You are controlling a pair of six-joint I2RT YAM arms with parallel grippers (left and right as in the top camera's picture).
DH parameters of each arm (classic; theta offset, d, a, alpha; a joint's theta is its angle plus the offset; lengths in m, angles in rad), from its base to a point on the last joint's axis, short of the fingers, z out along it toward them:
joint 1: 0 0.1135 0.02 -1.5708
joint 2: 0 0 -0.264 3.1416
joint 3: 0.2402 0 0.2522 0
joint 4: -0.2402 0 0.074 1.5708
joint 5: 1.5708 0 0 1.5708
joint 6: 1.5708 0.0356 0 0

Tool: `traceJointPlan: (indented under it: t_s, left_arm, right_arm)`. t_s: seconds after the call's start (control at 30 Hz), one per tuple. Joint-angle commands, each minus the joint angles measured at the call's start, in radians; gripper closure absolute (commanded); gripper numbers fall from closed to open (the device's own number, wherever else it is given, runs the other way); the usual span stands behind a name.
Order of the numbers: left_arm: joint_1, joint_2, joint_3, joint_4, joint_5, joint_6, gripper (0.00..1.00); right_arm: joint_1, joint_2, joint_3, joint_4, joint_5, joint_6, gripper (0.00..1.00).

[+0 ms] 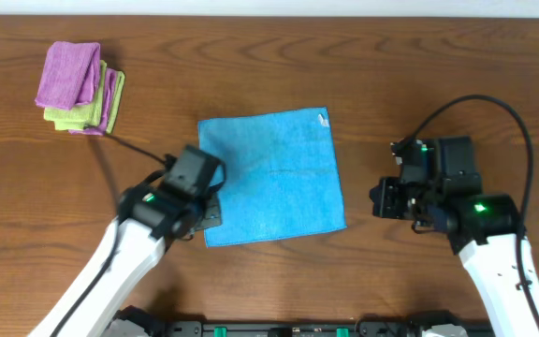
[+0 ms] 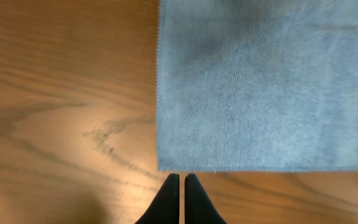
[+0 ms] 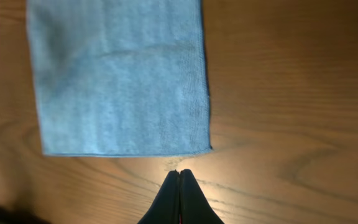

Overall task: Fold the cloth
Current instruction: 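Release the cloth and move both grippers to its near corners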

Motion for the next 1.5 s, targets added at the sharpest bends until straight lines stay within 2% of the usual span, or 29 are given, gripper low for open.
traceJointPlan:
  t_s: [0.0,0.2,0.23,0.3,0.43,0.57,0.83,0.93,1.23,1.47]
  left_arm:
    - [0.050,-0.115,-0.061,-0.008,0.039,0.021,0.94]
    - [0.163,-0.272,-0.246,0.057,0.229,0.052,0.94]
    - [0.180,-0.277,-0.281,0.070,0.253,0.053,0.91]
    - [0.203,-0.277,-0.344,0.118,0.320,0.068,0.84]
    - [0.220,-0.273,-0.450,0.265,0.412,0.055,0.72]
    - [0.227,-0.273,-0.520,0.329,0.431,0.029,0.62]
    - [0.227,-0.272,-0.579,0.398,0.430,0.006,0.62]
    - [0.227,-0.252,-0.580,0.432,0.418,0.006,0.60]
    - [0.227,-0.078,-0.580,0.540,0.403,0.006,0.60]
    - [0.227,-0.037,-0.580,0.568,0.403,0.006,0.59]
  right_arm:
    - [-0.060,-0.008,-0.099,0.029,-0.189,-0.098,0.98]
    - [-0.132,-0.008,-0.309,0.176,-0.399,-0.093,0.98]
    - [-0.132,-0.008,-0.330,0.183,-0.399,-0.092,0.98]
    - [-0.132,-0.008,-0.360,0.195,-0.398,-0.087,0.82]
    - [-0.132,-0.003,-0.401,0.232,-0.369,-0.071,0.72]
    - [-0.132,0.032,-0.409,0.267,-0.307,-0.053,0.71]
    - [-0.125,0.172,-0.409,0.394,-0.278,-0.049,0.72]
    - [-0.125,0.227,-0.409,0.448,-0.278,-0.049,0.69]
    - [-0.125,0.367,-0.409,0.547,-0.268,-0.049,0.65]
    - [-0.079,0.441,-0.409,0.595,-0.267,-0.033,0.67]
